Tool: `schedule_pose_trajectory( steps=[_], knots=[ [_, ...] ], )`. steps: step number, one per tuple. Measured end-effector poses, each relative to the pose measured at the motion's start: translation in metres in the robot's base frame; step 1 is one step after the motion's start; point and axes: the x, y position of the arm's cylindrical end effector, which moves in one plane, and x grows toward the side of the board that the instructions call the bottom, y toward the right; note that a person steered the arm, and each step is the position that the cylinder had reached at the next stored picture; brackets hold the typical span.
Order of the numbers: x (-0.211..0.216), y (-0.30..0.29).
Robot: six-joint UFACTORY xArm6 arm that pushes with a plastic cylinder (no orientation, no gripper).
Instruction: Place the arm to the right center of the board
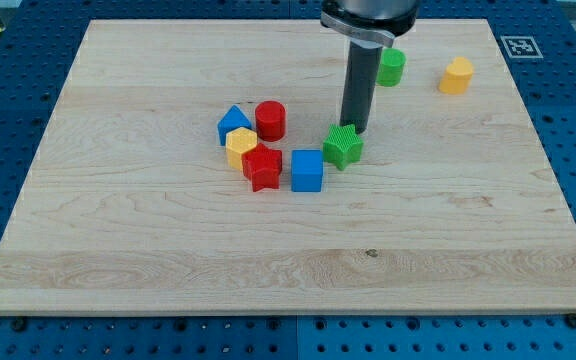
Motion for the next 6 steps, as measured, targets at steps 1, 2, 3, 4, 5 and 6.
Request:
schedule_pose_trajectory(
  steps=[1, 2, 3, 4, 5, 6],
  knots=[
    [0.008, 0.001],
    [0.014, -0.005],
    [0.011, -0.008],
    [-0.007, 0.021],
    [-0.008, 0.088],
    [-0.010, 0.153]
  ],
)
